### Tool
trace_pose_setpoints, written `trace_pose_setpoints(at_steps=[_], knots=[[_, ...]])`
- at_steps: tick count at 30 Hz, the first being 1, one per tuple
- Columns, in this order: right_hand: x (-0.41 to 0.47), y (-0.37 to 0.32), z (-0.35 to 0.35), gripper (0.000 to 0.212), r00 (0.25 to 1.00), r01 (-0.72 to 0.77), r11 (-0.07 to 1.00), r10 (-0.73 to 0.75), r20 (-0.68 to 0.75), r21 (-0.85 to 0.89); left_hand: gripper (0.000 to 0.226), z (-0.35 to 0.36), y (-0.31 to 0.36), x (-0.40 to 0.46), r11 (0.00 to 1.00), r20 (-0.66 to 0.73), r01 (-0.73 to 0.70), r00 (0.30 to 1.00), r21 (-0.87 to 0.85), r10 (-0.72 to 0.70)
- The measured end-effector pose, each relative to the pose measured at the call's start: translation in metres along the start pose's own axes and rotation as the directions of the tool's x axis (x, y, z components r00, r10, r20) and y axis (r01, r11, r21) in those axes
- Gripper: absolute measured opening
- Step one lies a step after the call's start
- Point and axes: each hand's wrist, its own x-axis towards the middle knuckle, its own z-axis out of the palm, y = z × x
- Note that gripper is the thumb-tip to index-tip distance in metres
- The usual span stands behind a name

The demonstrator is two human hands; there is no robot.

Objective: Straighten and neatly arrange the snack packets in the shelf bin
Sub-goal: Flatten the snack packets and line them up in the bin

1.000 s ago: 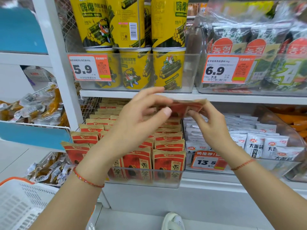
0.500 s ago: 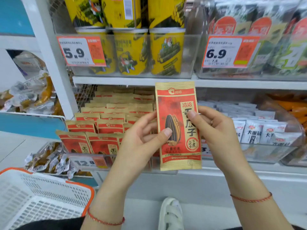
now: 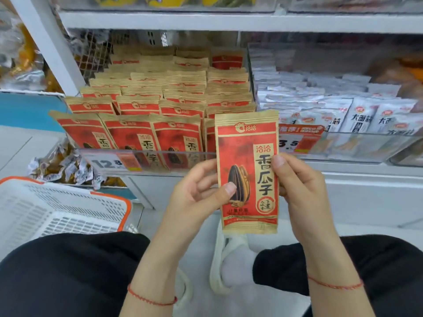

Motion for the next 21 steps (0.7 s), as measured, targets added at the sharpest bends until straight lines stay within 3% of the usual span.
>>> trace_pose_setpoints(at_steps=[5,8,15,21], knots=[[-0.016,0.03,0.0,0.028,0.979,-0.205,0.979,0.205,-0.009,-0.005,0.035,-0.003,-0.021,-0.011,0.988,0.009,0.155,0.988,0.021,-0.155],[-0.018,0.039,0.004,0.041,0.962,-0.273,0.961,0.271,-0.042,-0.037,0.036,-0.002,-0.029,-0.012,0.984,-0.03,0.177,0.984,0.016,-0.177],[-0.012,0.04,0.004,0.032,0.955,-0.265,0.964,0.264,-0.138,0.011,0.038,-0.002,-0.045,-0.01,0.963,-0.004,0.268,0.963,0.009,-0.268],[-0.011,0.042,0.01,0.027,0.95,-0.259,0.965,0.259,-0.175,0.024,0.038,0.004,-0.059,-0.009,0.924,-0.014,0.356,0.932,-0.143,-0.361]])
